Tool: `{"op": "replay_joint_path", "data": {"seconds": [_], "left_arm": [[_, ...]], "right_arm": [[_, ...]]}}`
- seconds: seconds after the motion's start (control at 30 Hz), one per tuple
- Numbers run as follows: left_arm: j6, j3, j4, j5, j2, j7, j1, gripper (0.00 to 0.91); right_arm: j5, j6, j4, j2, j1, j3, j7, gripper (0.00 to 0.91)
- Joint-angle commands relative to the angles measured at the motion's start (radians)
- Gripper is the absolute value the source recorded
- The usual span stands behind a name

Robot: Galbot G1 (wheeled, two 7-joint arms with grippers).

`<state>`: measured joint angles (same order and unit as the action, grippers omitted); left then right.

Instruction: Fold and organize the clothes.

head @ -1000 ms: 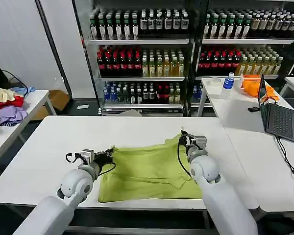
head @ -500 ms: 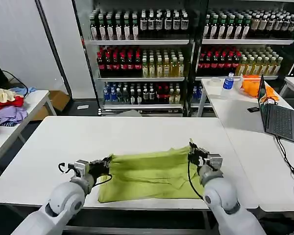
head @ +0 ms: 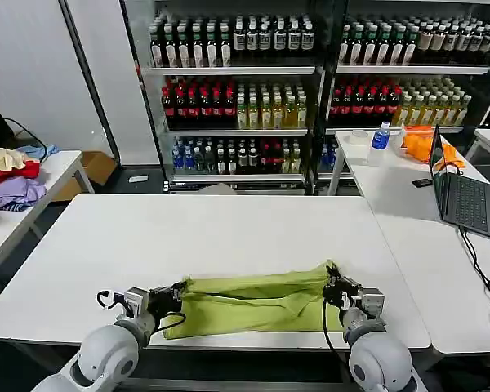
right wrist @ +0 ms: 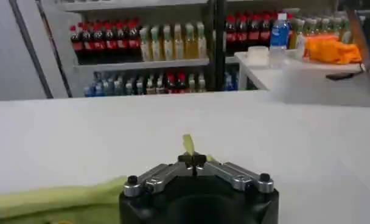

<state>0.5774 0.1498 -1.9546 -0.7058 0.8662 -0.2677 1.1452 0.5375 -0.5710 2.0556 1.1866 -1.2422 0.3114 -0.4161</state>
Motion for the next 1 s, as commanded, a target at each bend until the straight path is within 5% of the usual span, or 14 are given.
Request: {"op": "replay_joint_path", "data": {"seconds": [0.03, 0.07, 0.1, 0.13, 0.17, 0.2, 0.27, 0.3, 0.33, 0.73, 1.0], "left_arm": [[-0.009, -0.001, -0.001, 0.065, 0.024, -0.001, 0.030, 0.020], [-0.023, -0.001, -0.001, 0.080, 0.026, -0.001, 0.033, 0.020], [-0.029, -0.001, -0.001, 0.093, 0.028, -0.002, 0.034, 0.020], [-0.032, 0.000, -0.003, 0.098, 0.030, -0.003, 0.035, 0.020], [-0.037, 0.002, -0.005, 0.106, 0.032, -0.007, 0.037, 0.020], [-0.040, 0.003, -0.006, 0.110, 0.033, -0.008, 0.038, 0.020], [-0.041, 0.006, -0.007, 0.116, 0.035, -0.008, 0.041, 0.232], [-0.039, 0.007, -0.006, 0.117, 0.037, -0.008, 0.042, 0.725], [-0.037, 0.008, -0.006, 0.117, 0.038, -0.009, 0.043, 0.907], [-0.052, 0.149, -0.133, 0.128, 0.077, -0.073, 0.192, 0.907], [-0.044, 0.179, -0.133, 0.132, 0.208, -0.152, 0.254, 0.907]], "right_arm": [[-0.013, -0.007, -0.026, 0.014, -0.018, -0.005, -0.009, 0.020], [-0.017, -0.007, -0.032, 0.017, -0.014, -0.009, -0.009, 0.091], [-0.019, -0.007, -0.035, 0.018, -0.013, -0.010, -0.009, 0.383], [-0.022, -0.008, -0.037, 0.019, -0.011, -0.012, -0.009, 0.484], [-0.024, -0.008, -0.037, 0.019, -0.011, -0.013, -0.008, 0.766], [-0.027, -0.008, -0.036, 0.019, -0.012, -0.015, -0.006, 0.907], [-0.038, -0.008, -0.030, 0.019, -0.017, -0.016, -0.002, 0.907], [-0.041, -0.008, -0.026, 0.019, -0.019, -0.016, 0.000, 0.907], [-0.048, -0.008, -0.018, 0.018, -0.024, -0.015, 0.003, 0.907], [-0.111, -0.003, 0.206, -0.014, -0.200, 0.128, 0.054, 0.907], [-0.146, -0.006, 0.291, -0.019, -0.330, 0.221, 0.063, 0.907]]}}
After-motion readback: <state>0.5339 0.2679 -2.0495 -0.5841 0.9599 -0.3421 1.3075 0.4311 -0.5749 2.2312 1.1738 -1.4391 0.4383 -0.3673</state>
